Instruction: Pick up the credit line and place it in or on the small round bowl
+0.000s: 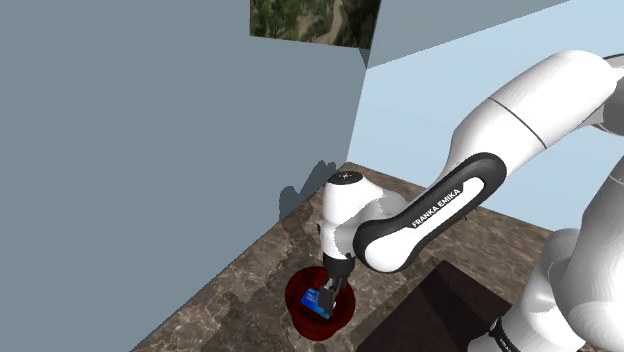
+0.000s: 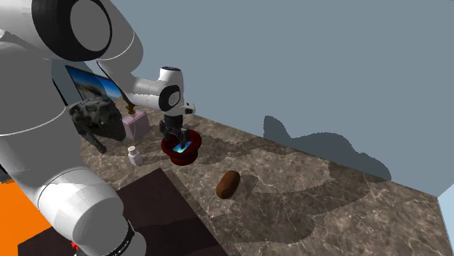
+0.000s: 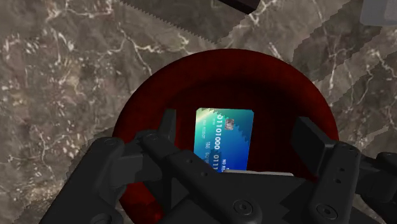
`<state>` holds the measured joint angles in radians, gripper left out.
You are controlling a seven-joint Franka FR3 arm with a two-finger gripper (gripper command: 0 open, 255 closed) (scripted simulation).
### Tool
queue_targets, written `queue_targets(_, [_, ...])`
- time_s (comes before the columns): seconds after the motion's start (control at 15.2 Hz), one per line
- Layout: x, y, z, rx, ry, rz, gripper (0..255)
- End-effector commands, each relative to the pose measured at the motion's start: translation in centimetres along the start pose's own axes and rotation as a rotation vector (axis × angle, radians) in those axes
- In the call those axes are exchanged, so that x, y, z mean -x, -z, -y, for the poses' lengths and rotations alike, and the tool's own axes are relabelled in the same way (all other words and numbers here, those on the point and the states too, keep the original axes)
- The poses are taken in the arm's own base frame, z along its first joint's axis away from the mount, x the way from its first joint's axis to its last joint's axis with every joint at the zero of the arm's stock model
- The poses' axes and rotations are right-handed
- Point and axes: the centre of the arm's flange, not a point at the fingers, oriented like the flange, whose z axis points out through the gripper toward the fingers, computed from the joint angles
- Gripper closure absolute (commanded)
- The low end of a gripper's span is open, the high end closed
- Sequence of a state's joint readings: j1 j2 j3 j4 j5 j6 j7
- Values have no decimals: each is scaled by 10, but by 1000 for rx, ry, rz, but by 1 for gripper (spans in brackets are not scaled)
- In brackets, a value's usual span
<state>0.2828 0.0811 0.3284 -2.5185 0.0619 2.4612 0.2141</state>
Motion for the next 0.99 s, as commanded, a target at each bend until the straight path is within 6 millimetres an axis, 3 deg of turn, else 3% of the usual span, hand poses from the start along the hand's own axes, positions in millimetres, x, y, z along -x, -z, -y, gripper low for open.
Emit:
queue_targets(0.0, [0, 0, 0, 0, 0, 0, 0])
queue_targets(0.13, [0, 0, 0, 0, 0, 0, 0])
queue_targets(0.4, [0, 50, 0, 0, 0, 0, 0])
queue_targets(0.92, [0, 50, 0, 0, 0, 0, 0])
